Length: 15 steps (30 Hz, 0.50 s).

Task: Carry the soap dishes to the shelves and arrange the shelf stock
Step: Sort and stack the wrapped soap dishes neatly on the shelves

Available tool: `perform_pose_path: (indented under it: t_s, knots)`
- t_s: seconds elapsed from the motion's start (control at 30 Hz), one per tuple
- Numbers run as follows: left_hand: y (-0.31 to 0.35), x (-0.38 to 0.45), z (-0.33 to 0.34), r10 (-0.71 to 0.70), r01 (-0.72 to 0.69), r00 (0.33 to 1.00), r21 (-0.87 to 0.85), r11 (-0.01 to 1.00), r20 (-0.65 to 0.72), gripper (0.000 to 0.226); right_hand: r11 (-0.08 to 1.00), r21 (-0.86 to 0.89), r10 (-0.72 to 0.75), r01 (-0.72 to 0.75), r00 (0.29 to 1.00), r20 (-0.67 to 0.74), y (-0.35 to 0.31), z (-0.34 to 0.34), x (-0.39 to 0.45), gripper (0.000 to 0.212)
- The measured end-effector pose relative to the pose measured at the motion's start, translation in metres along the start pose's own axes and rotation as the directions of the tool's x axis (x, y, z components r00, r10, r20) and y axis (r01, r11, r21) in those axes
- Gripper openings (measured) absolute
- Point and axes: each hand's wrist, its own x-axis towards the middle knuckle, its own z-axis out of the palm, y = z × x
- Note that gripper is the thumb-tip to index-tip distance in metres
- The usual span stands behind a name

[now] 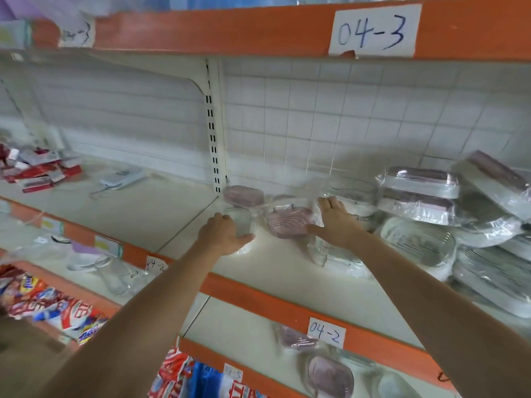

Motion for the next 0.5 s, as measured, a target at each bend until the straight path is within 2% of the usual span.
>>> perform_pose_path:
  t_s: [0.17, 0.3, 0.5]
  knots:
    - [0.004, 0.016, 0.008, -0.009, 0.009, 1.0, 0.051, 0.999, 0.0, 0.091, 0.987, 0.123, 0.098, -0.102, 0.994, 0.042, -0.005, 0.008, 0.024, 0.051]
    - [-0.021, 0.026, 0.002, 0.023, -0.024, 0.996, 0.009, 1.0, 0.086, 0.081, 0.982, 0.13, 0.128, -0.134, 0.99, 0.054, -0.013, 0.019, 0.041, 0.033]
    - [-0.064, 0.038, -0.015, 0.068, -0.071, 0.978, 0.007, 0.997, 0.195, 0.076, 0.958, 0.16, 0.238, -0.238, 0.971, 0.021, -0.031, 0.029, 0.05, 0.034]
